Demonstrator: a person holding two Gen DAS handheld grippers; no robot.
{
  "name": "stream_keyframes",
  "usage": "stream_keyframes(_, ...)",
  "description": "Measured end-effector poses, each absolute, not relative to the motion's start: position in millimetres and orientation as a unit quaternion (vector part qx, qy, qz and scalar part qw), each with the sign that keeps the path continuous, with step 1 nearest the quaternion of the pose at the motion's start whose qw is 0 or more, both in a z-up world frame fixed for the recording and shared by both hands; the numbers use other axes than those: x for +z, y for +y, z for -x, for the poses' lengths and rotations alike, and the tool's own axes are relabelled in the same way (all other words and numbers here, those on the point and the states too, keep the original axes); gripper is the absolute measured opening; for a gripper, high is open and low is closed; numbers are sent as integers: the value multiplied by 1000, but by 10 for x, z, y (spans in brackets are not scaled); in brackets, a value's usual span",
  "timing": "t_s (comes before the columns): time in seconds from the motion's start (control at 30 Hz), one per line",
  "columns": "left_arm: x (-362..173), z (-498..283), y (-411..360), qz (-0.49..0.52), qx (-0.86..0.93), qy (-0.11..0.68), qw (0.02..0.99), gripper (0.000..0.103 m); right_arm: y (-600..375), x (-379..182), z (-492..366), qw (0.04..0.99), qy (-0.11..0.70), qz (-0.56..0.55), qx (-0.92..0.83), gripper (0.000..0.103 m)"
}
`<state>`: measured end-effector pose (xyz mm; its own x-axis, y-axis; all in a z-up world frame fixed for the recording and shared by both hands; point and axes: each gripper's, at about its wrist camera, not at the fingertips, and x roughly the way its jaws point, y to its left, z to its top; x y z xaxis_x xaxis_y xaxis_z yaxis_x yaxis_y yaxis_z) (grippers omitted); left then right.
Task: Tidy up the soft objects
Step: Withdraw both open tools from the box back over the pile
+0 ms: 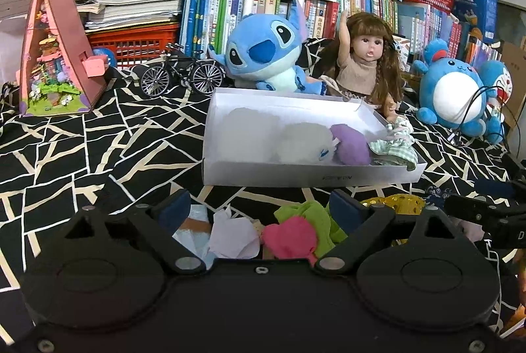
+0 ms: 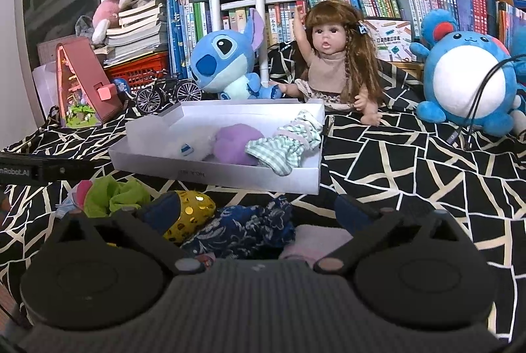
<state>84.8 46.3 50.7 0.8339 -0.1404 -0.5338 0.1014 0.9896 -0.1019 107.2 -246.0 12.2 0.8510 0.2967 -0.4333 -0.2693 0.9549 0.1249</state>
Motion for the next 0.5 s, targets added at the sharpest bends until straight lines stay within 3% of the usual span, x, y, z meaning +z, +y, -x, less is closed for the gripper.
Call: stream_keyframes(0.5,411,-656,591,36,-38,276,960,92,-2543,7,-952,968,216,-31,125,103)
